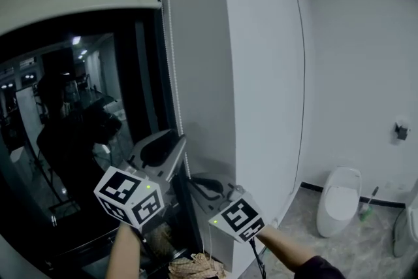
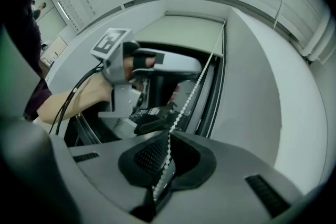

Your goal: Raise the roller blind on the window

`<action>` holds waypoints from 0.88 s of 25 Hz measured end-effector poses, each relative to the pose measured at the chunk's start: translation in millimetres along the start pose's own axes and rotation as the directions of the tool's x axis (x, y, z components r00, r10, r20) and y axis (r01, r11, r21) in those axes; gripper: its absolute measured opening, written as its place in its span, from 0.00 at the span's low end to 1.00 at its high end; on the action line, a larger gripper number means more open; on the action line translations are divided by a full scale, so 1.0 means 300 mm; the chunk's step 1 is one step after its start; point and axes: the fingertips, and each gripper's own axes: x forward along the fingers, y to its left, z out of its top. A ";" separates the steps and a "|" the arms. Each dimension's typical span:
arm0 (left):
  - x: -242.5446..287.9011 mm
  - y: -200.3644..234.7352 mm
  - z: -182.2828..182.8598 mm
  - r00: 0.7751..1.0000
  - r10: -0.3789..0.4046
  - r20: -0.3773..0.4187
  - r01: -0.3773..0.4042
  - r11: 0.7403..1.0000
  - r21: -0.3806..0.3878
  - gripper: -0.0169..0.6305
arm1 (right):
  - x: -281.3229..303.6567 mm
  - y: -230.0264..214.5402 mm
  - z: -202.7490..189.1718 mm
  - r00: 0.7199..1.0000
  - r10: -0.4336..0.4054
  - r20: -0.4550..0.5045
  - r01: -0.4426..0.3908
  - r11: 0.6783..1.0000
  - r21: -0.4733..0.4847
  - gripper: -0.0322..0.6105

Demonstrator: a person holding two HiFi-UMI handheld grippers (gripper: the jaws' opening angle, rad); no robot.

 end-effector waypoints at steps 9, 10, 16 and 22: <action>0.104 0.025 0.056 1.000 -0.001 -0.011 0.001 1.000 0.026 0.15 | -0.064 0.084 -0.107 0.999 0.046 -0.027 -0.045 0.998 0.039 0.08; 0.100 0.018 0.056 1.000 0.006 -0.011 -0.005 0.999 0.044 0.15 | -0.069 0.087 -0.117 0.999 0.045 -0.027 -0.043 0.998 0.047 0.08; 0.071 -0.023 -0.030 0.999 0.033 -0.021 -0.031 0.996 0.088 0.06 | -0.086 0.114 -0.196 0.996 0.053 -0.072 -0.049 0.998 0.051 0.08; -0.010 -0.033 -0.088 0.996 0.089 -0.008 -0.088 0.992 0.091 0.06 | -0.104 0.103 -0.207 0.998 0.030 -0.061 -0.023 0.993 0.112 0.08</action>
